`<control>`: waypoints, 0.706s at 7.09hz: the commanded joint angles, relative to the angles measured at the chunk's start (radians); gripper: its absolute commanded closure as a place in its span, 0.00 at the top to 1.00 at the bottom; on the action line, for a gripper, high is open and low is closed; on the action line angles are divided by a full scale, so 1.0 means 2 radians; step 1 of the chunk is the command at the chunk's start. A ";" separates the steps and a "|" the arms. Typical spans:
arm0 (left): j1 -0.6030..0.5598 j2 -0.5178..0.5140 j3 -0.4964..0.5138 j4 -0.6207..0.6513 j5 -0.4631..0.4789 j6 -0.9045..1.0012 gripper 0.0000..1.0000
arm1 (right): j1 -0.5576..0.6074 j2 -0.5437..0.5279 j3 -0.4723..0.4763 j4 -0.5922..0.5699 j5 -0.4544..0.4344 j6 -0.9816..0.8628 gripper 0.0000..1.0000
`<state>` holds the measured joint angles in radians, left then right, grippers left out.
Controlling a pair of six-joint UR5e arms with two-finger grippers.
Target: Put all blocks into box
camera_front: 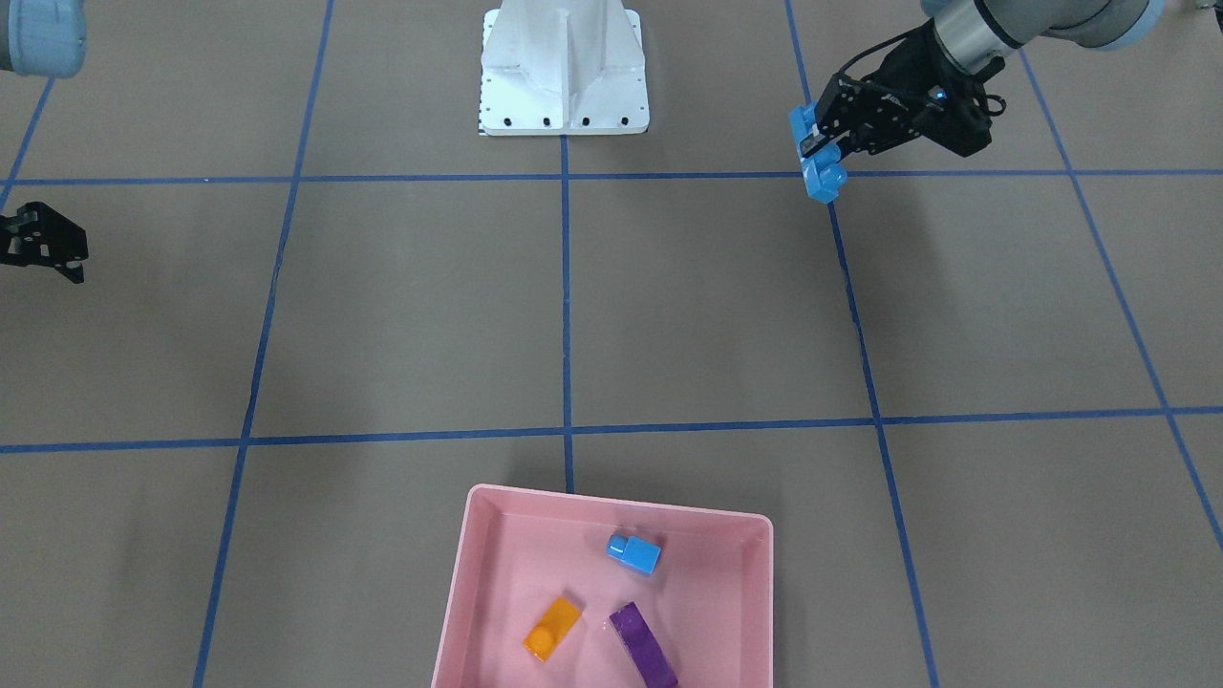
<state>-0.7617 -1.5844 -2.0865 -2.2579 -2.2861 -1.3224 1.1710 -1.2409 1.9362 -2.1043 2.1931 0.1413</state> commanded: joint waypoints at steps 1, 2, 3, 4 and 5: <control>-0.044 -0.091 0.028 0.080 -0.003 0.003 0.00 | 0.006 -0.021 0.001 0.004 0.002 -0.012 1.00; -0.071 -0.145 0.059 0.123 -0.005 0.008 0.00 | 0.013 -0.042 0.005 0.005 0.002 -0.030 1.00; -0.089 -0.183 0.100 0.135 -0.004 0.028 0.00 | 0.020 -0.074 0.010 0.023 0.002 -0.055 1.00; -0.103 -0.218 0.142 0.135 -0.003 0.034 0.00 | 0.026 -0.128 0.017 0.085 0.002 -0.061 1.00; -0.112 -0.267 0.191 0.135 -0.003 0.033 0.00 | 0.040 -0.191 0.023 0.160 0.004 -0.063 1.00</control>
<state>-0.9561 -2.0063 -1.8192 -1.9954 -2.2925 -1.2639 1.2239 -1.4809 1.9671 -1.9446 2.1977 0.0295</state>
